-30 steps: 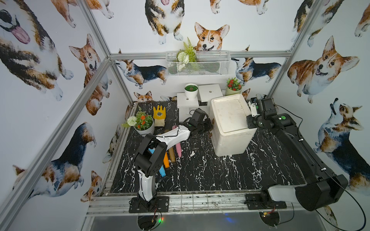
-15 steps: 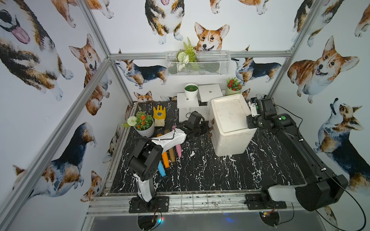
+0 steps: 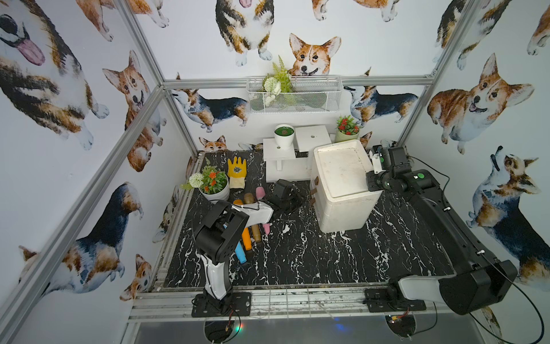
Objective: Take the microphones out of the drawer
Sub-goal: Open the drawer in the storage box.
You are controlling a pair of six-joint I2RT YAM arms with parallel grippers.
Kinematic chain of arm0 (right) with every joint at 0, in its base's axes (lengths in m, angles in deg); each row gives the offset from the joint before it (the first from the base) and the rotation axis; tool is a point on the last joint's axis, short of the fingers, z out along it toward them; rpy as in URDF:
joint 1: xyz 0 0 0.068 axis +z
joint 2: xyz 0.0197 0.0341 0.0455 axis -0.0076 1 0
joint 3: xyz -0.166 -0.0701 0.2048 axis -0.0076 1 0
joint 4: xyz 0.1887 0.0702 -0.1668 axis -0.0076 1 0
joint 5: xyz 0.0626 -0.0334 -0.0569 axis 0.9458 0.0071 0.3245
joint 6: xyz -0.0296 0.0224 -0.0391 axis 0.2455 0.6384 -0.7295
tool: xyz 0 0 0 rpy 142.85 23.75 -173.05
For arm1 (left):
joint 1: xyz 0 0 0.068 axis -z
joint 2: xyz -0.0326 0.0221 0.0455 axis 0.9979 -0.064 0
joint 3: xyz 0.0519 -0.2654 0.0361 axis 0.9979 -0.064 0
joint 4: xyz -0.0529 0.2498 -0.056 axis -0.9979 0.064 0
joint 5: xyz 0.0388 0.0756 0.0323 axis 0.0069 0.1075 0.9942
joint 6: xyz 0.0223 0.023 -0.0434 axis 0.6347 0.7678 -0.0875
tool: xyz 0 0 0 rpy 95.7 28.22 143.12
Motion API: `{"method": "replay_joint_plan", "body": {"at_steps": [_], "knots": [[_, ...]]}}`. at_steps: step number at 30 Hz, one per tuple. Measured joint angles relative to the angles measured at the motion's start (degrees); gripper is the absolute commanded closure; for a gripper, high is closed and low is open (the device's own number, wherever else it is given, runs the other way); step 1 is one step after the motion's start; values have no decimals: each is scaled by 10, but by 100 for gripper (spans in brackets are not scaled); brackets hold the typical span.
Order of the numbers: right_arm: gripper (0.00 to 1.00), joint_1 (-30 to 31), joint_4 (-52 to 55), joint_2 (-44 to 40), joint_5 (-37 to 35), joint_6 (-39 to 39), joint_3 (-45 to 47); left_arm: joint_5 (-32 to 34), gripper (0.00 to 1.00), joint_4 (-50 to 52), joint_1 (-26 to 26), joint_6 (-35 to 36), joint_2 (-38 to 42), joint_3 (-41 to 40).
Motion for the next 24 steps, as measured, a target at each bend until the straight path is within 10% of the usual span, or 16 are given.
{"method": "replay_joint_plan", "body": {"at_steps": [24], "knots": [[75,3,-3,0,-6,0,1,19,47,-363,18,-227,-138,-64]]}}
